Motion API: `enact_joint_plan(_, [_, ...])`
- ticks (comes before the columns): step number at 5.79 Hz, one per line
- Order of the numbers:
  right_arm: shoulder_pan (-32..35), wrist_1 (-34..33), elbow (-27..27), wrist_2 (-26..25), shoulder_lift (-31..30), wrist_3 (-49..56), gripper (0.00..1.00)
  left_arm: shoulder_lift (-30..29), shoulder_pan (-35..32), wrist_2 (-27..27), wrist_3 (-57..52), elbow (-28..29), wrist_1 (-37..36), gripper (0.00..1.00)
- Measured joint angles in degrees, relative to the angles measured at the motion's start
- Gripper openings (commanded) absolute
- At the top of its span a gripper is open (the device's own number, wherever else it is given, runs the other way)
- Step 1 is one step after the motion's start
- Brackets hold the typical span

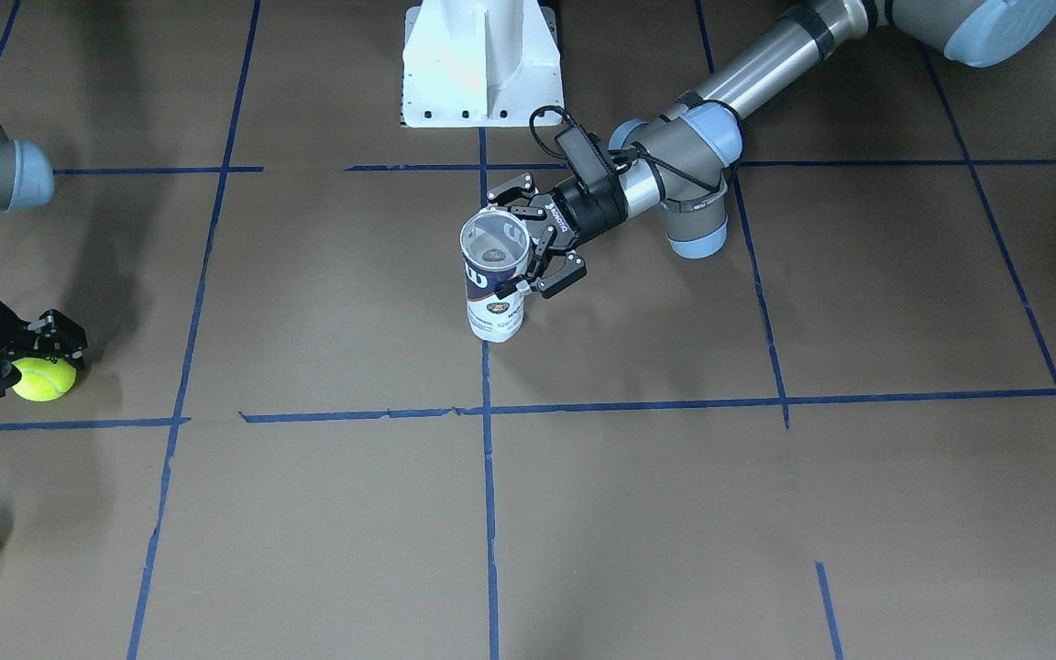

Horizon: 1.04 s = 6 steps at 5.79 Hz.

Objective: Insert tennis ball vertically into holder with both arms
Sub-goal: 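Reach the right gripper to the nearer yellow tennis ball and grasp it, then carry the ball with the right gripper above the can's open top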

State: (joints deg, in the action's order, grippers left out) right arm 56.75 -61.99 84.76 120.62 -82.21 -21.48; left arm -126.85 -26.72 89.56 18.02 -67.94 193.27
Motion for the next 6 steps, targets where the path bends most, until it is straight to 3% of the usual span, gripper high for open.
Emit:
enact_joint_plan(2, [0.0, 0.0, 1.5, 0.0, 0.1, -0.3, 0.04, 0.0, 0.0, 0.0, 0.0, 0.0, 0.0, 0.90])
enact_joint_plan(5, [-0.5, -1.8, 10.4, 1.0, 1.8, -12.6, 0.04, 0.0, 0.0, 0.0, 0.0, 0.0, -0.1, 0.90])
enact_joint_plan(6, [-1.5, -6.8, 15.5, 1.6, 3.3, -16.8, 0.04, -0.1, 0.0, 0.0, 0.0, 0.0, -0.1, 0.90])
